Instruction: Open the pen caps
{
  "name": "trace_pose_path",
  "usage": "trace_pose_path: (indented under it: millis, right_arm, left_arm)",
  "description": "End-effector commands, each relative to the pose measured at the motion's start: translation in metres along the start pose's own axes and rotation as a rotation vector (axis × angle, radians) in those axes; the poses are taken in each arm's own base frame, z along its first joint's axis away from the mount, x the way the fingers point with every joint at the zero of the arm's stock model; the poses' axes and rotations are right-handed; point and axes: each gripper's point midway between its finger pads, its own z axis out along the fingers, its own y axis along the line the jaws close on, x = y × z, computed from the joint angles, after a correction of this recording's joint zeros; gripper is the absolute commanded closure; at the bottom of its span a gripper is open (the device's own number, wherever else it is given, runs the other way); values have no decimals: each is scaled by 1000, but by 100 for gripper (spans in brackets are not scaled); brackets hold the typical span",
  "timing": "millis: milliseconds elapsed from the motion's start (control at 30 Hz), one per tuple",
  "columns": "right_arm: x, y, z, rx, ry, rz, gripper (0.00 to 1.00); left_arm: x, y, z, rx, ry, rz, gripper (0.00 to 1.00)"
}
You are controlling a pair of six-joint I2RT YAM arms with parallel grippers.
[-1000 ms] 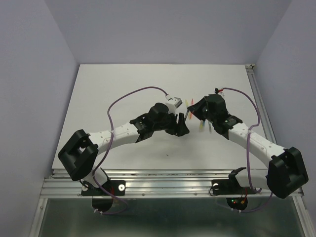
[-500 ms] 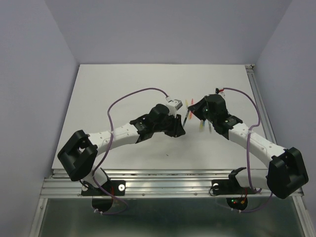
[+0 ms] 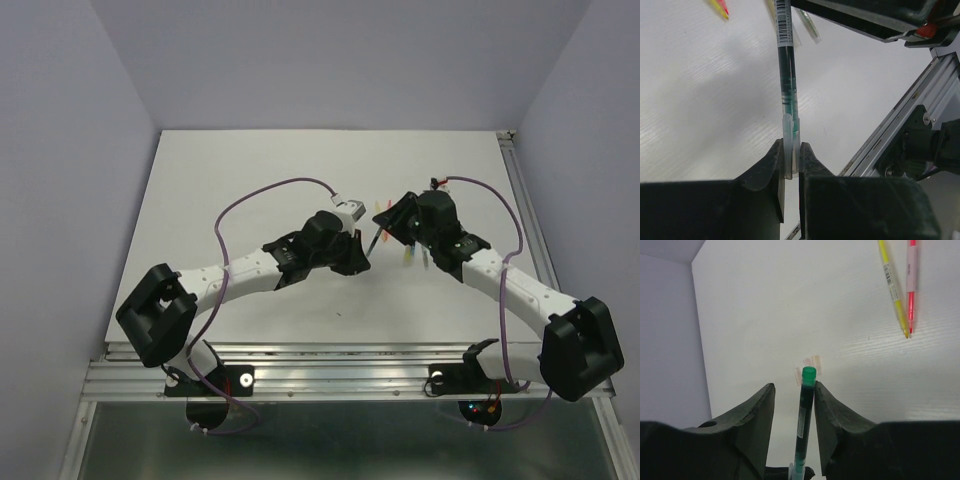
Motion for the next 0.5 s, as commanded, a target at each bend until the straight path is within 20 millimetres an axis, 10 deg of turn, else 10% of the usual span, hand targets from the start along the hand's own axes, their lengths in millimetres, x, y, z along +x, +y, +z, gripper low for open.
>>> trace_pose_path:
  millis: [0, 133, 333, 467]
  right_arm:
    - [13, 21, 0, -106, 59, -18, 57]
    - [19, 23, 2, -119, 83, -21, 60]
    - [19, 25, 3, -132, 77, -43, 98]
    - [-17, 6, 12, 8, -94, -105, 99]
  left_arm:
    - [-30, -23, -8, 56, -99, 13, 100]
    - [-31, -20, -7, 39, -105, 0, 100]
    - [-36, -19, -10, 28, -136, -28, 100]
    - [-26, -14, -17, 23, -127, -37, 100]
